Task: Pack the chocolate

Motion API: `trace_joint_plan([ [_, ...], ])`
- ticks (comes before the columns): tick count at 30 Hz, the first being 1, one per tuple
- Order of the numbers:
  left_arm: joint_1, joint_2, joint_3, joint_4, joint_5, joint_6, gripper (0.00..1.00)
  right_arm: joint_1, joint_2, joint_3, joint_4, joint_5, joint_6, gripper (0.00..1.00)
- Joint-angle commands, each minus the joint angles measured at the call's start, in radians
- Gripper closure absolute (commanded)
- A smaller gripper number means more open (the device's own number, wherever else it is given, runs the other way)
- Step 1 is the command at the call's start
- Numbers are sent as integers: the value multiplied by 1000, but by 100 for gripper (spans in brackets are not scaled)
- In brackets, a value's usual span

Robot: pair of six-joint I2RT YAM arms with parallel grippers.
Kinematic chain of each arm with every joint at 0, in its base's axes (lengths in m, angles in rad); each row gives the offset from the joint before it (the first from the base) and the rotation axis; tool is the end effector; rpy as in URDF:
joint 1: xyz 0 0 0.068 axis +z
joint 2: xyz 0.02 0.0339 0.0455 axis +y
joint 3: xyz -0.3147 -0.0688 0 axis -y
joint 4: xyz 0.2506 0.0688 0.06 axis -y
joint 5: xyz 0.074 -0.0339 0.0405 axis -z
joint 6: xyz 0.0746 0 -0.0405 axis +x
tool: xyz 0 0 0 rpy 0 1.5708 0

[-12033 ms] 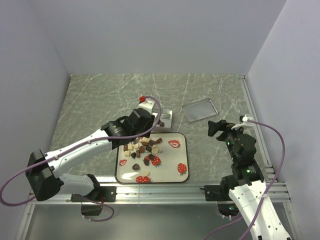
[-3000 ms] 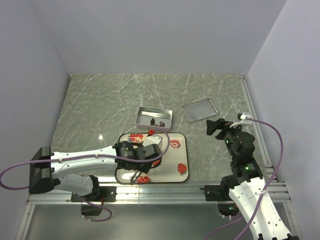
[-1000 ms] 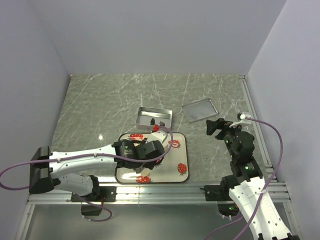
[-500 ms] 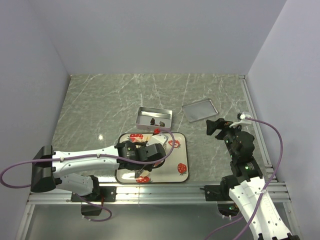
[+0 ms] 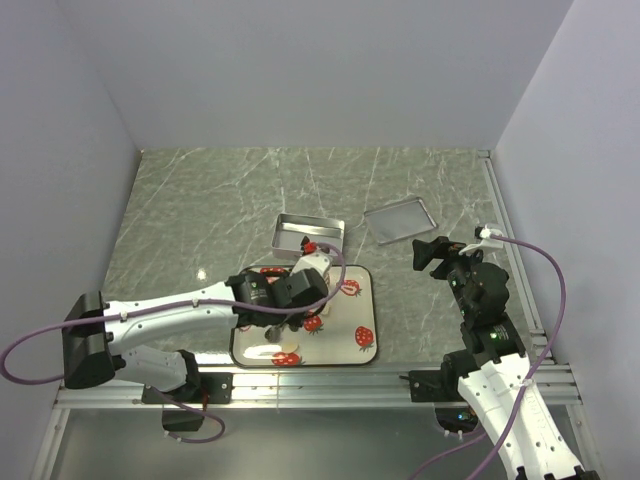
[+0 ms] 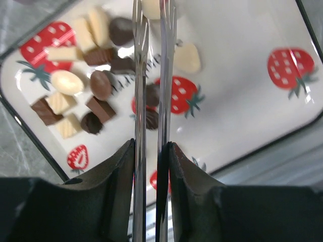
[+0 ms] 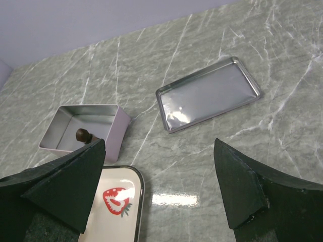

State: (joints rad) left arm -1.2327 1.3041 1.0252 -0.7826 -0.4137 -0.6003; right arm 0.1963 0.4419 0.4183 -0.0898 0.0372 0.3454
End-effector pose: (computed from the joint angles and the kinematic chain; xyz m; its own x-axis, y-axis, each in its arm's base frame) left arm 0.1158 -0.2390 0.2815 -0.6902 0.4036 -0.6006 0.4955 0.8685 0.0142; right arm 0.1330 0.0236 0.2853 -0.1582 0.3135 -0.9363 -0.1117 0.9365 0.3324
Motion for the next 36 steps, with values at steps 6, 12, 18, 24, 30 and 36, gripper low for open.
trace_joint_plan([
  [6,185,-80,42,121,30,160,68,-5,-3,4,38,4,-16,6],
  [12,231,-109,75,120,43,194,67,-5,-2,4,42,-3,-16,6],
  [18,305,-100,98,103,36,227,67,-5,-3,2,44,-2,-16,6],
  [24,352,-85,98,103,30,237,63,-5,-5,0,44,-3,-16,6],
  [30,363,-81,96,111,38,240,50,-6,7,0,48,-13,-16,6],
  [36,366,-83,93,112,44,244,50,-5,9,-1,50,-13,-16,6],
])
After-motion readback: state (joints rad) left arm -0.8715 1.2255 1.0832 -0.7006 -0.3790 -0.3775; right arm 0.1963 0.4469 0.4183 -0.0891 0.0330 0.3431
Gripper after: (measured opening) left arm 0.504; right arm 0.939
